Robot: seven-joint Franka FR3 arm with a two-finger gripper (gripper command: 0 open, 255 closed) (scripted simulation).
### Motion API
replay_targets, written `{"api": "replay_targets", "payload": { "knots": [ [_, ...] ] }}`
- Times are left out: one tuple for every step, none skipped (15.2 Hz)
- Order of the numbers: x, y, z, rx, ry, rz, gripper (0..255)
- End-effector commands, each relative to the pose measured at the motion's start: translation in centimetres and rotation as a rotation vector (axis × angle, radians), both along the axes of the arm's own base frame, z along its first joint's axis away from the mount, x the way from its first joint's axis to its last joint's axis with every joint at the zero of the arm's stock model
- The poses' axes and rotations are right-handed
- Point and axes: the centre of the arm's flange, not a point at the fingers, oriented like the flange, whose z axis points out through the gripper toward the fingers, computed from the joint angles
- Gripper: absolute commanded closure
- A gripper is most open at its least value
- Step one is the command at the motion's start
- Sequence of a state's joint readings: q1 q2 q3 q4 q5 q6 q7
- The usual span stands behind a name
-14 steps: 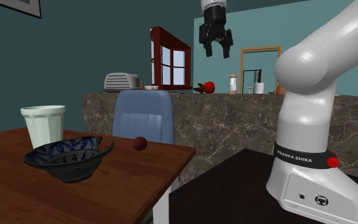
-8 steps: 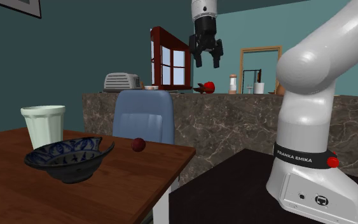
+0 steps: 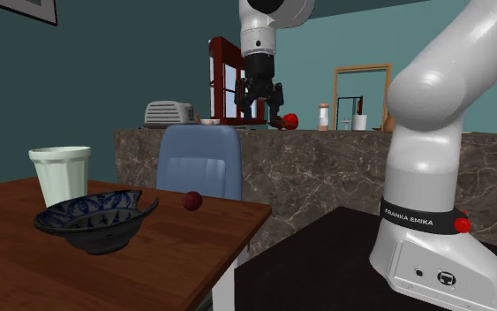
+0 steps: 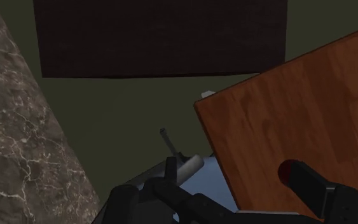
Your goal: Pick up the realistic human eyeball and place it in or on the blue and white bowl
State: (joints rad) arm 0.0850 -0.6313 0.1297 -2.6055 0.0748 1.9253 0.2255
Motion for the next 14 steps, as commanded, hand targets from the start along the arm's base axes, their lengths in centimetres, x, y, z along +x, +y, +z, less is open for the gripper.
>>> {"api": "replay_targets", "payload": {
  "knots": [
    [0.7, 1.7, -1.8, 0.004, -0.016, 0.016, 0],
    [1.1, 2.5, -2.7, 0.006, -0.023, 0.023, 0],
    [1.5, 3.3, -3.6, 0.007, -0.029, 0.031, 0],
    [1.9, 4.1, -4.5, 0.009, -0.036, 0.039, 0],
    [2.4, 4.9, -5.3, 0.01, -0.042, 0.047, 0],
    [2.8, 5.7, -6.2, 0.012, -0.049, 0.055, 0],
    [3.2, 6.5, -7.1, 0.013, -0.055, 0.063, 0],
    [3.6, 7.4, -8.0, 0.015, -0.062, 0.07, 0],
    [4.0, 8.2, -8.8, 0.016, -0.068, 0.078, 0],
    [4.4, 9.0, -9.7, 0.018, -0.075, 0.086, 0],
    [4.8, 9.9, -10.5, 0.019, -0.081, 0.094, 0],
    [5.2, 10.7, -11.4, 0.021, -0.088, 0.102, 0],
    [5.6, 11.6, -12.2, 0.022, -0.094, 0.11, 0],
    [6.0, 12.4, -13.1, 0.024, -0.101, 0.118, 0]
  ]
}}
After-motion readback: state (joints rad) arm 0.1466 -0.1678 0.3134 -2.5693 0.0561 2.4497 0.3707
